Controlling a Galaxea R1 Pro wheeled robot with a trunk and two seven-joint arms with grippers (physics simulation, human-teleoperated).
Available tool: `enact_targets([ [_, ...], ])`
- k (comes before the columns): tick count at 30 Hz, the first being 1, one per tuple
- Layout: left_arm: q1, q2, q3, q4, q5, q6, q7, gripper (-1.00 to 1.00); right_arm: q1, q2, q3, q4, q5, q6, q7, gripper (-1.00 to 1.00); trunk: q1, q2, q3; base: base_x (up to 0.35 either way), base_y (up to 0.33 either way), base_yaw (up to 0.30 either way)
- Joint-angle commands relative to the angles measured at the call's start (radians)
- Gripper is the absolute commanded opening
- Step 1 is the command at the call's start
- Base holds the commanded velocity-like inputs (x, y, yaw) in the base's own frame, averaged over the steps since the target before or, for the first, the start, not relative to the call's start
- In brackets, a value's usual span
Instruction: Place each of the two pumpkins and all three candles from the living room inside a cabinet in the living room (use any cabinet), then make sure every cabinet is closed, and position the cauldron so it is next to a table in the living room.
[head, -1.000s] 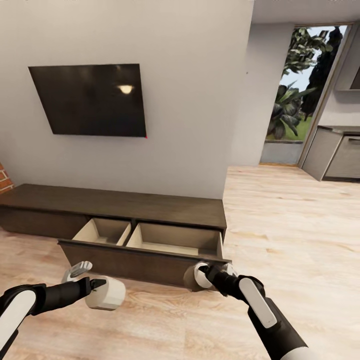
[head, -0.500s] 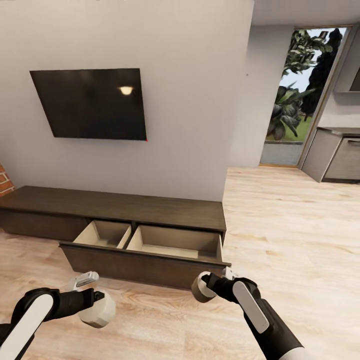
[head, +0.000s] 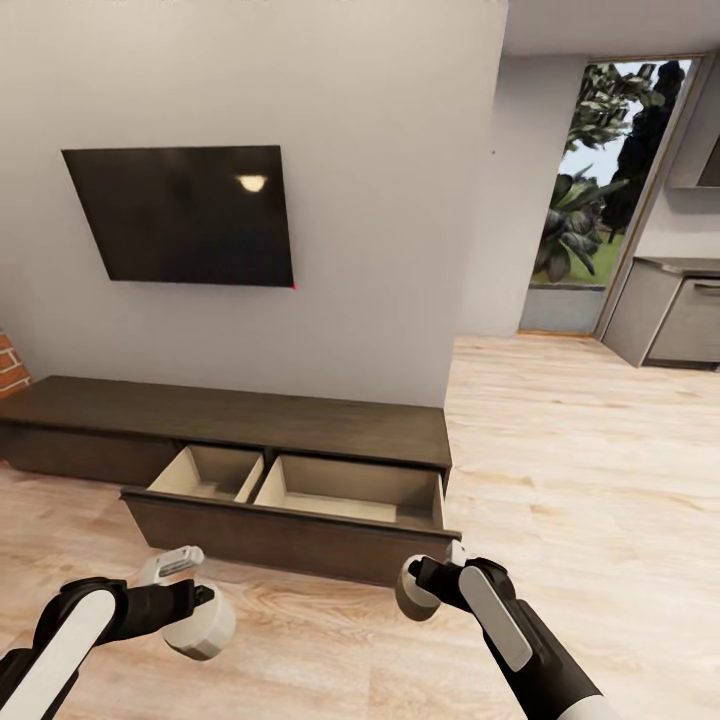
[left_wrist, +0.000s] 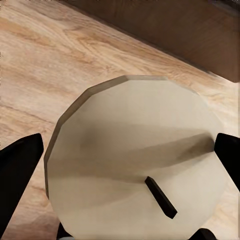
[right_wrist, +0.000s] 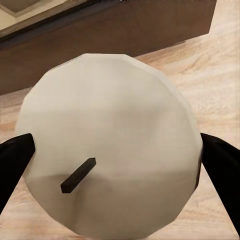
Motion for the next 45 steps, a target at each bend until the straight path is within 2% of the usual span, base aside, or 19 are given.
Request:
enact_targets([
  [1,-0.001,0.001,-0.002,-0.002,0.010,0.001,0.011,-1.00,-0.001,0.000,0.002,-0.001,-0.009,0.001,-0.009,-1.00,-0.004,0.007,0.002,0.000,0.000,0.000],
  [8,-0.001,0.002,-0.002,-0.004,0.010,0.002,0.009,-1.00,-0.001,0.000,0.002,-0.001,-0.009,0.001,-0.008,-1.00,-0.031,0.056,0.024,0.000,0.000,0.000],
  [32,-0.001,0.002,-0.003,-0.006,0.011,0.002,0.003,-1.00,-0.001,-0.002,0.003,-0.004,-0.007,-0.004,0.002,-1.00,-0.031,0.056,0.024,0.045,0.032,0.000],
  [37,-0.001,0.002,-0.002,-0.006,0.011,0.002,0.003,-1.00,-0.001,-0.002,0.002,-0.004,-0.013,-0.005,0.002,-1.00,-0.031,0.056,0.025,0.039,0.208,-0.036],
  [45,-0.001,0.003,-0.002,-0.006,0.011,0.002,0.001,-1.00,-0.001,-0.001,0.001,-0.004,-0.020,-0.005,0.015,-1.00,-0.031,0.056,0.028,0.043,0.282,-0.234],
])
